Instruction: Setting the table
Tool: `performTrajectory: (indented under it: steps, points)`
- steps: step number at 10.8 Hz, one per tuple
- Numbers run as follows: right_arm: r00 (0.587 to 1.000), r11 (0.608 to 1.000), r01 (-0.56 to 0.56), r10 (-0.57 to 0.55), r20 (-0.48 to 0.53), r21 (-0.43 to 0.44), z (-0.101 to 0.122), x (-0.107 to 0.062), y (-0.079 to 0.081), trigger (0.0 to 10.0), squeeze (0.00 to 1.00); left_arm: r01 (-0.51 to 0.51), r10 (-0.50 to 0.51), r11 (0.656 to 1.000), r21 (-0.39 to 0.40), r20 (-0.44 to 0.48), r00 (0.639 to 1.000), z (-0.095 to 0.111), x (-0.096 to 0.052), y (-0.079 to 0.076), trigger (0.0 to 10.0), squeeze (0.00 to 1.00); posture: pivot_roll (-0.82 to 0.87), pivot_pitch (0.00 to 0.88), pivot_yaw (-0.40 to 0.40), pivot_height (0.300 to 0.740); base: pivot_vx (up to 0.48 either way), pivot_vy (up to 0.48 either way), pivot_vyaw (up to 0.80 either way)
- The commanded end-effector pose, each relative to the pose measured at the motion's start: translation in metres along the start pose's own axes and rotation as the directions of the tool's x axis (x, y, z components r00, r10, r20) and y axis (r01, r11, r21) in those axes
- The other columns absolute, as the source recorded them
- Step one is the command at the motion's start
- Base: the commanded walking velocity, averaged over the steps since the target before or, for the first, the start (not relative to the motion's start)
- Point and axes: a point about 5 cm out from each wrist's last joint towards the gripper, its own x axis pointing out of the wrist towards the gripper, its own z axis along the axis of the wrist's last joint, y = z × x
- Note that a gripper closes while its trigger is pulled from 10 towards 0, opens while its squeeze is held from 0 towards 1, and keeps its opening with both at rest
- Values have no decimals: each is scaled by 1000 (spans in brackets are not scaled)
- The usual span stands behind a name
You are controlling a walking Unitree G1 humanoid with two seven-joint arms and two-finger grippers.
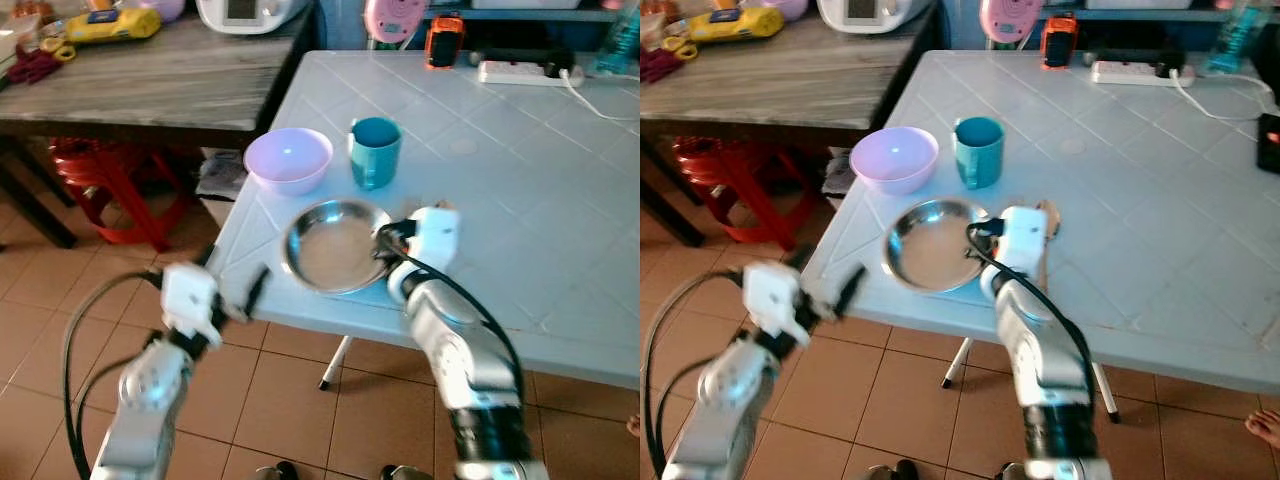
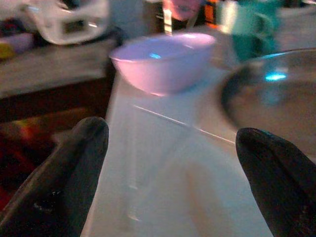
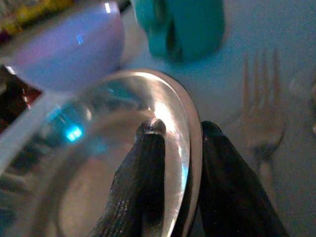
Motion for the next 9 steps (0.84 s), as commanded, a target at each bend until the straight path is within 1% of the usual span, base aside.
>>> performTrajectory:
  steps: [1, 2, 3, 4, 5, 8, 9]
  points:
    - [998, 1000, -9, 10, 54, -10, 8, -4, 1, 10000, 0, -45, 45, 999, 9, -12, 999, -3, -1, 6, 10000, 0, -93, 127, 108, 740, 0, 0, 0]
    - [992, 994, 5, 9, 127, -106, 17, -10, -1, 10000, 0, -85, 85, 996, -2, -14, 996, -4, 2, 8, 10000, 0, -97, 121, 109, 740, 0, 0, 0]
    - [986, 996, -18, 33, 164, -91, 24, -15, 2, 10000, 0, -145, 145, 989, -3, -28, 989, -6, 5, 12, 10000, 0, -105, 114, 102, 740, 0, 0, 0]
    - [980, 995, -38, 55, 189, -92, 29, -19, 4, 10000, 0, -174, 174, 985, -8, -46, 984, -10, 5, 13, 10000, 0, -107, 113, 101, 740, 0, 0, 0]
    - [979, 993, -29, 51, 198, -116, 30, -21, 2, 10000, 0, -203, 202, 979, -9, -58, 978, -12, 7, 15, 10000, 0, -112, 107, 104, 740, 0, 0, 0]
    - [975, 993, 11, 16, 223, -121, 29, -29, -8, 10000, 0, -201, 197, 978, -52, -67, 978, -12, 13, 15, 10000, 0, -114, 103, 106, 740, 0, 0, 0]
    - [975, 992, 16, 12, 223, -124, 27, -31, -9, 10000, 0, -195, 191, 978, -69, -59, 980, -11, 15, 13, 10000, 0, -114, 103, 106, 740, 0, 247, 0]
